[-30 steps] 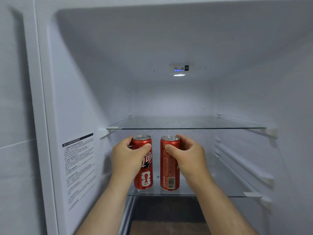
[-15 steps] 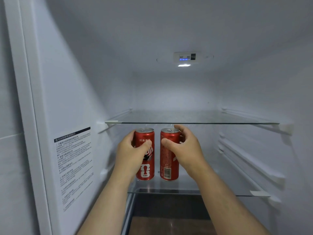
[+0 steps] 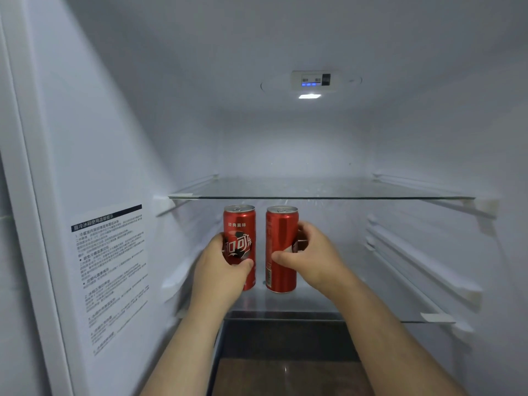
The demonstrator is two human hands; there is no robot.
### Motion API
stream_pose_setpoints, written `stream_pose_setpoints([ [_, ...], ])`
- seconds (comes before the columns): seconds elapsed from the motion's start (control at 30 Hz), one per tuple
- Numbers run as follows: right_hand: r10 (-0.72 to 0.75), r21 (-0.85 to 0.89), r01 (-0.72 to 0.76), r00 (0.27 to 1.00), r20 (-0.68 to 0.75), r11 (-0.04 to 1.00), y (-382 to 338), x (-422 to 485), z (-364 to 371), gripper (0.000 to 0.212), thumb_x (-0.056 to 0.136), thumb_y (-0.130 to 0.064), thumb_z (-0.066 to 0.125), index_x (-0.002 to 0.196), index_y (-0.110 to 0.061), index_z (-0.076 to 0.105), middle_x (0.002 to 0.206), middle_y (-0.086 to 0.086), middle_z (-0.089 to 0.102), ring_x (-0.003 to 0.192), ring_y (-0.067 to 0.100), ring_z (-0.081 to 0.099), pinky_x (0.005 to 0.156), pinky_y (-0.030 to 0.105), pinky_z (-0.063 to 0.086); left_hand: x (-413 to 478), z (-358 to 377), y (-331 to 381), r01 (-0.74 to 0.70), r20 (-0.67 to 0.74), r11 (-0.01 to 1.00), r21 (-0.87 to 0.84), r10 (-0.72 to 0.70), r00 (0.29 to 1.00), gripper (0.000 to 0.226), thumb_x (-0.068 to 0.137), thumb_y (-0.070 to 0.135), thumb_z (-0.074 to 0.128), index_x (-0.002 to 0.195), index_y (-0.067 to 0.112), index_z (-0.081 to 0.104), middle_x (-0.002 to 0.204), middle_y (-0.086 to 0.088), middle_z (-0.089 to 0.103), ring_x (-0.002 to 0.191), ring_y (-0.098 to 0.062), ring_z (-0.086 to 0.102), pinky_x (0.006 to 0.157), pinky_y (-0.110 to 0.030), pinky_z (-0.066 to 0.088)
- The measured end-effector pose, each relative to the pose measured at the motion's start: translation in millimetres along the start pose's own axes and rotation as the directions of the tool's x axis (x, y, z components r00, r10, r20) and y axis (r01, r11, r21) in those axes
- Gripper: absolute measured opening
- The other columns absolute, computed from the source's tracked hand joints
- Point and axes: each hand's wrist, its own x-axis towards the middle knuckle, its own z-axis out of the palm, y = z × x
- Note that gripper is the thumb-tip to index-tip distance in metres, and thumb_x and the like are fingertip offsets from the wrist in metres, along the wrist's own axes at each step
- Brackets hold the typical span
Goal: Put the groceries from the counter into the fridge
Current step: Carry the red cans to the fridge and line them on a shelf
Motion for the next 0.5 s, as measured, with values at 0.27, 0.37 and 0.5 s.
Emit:
stream_pose_setpoints([
  [0.27, 0.015, -0.017, -0.014, 0.997, 0.072, 1.0, 7, 1, -1, 0.077, 0.081, -0.018, 0.079, 0.144, -0.034, 0.036, 0.131, -0.01, 0.055, 0.123, 0.015, 0.055, 0.102, 0.041, 0.048, 9, 2, -3, 0.025, 0.054, 0.999, -0.028, -0.023, 0.998, 0.064, 0.086, 0.016, 0.072, 0.142, 0.028, 0.043, 0.134, 0.004, 0.057, 0.124, -0.022, 0.055, 0.103, -0.049, 0.047],
  [0.37, 0.027, -0.04, -0.024, 0.998, 0.056, 0.999, 8, 2, 2, 0.072, 0.082, -0.019, 0.079, 0.14, -0.033, 0.039, 0.129, -0.009, 0.058, 0.122, 0.017, 0.057, 0.102, 0.043, 0.049, 11, 4, -5, 0.027, 0.054, 0.999, -0.03, -0.025, 0.998, 0.064, 0.086, 0.016, 0.071, 0.142, 0.028, 0.043, 0.134, 0.004, 0.057, 0.125, -0.022, 0.055, 0.103, -0.049, 0.047],
  [0.5, 0.02, -0.077, -0.02, 1.0, -0.007, 0.997, 6, 7, 13, 0.07, 0.077, -0.028, 0.083, 0.133, -0.032, 0.042, 0.111, -0.017, 0.054, 0.119, 0.014, 0.056, 0.1, 0.04, 0.048, 15, 8, -8, 0.027, 0.053, 1.0, -0.016, -0.026, 0.998, 0.062, 0.086, 0.019, 0.072, 0.14, 0.029, 0.044, 0.133, 0.004, 0.057, 0.123, -0.022, 0.056, 0.099, -0.047, 0.049],
])
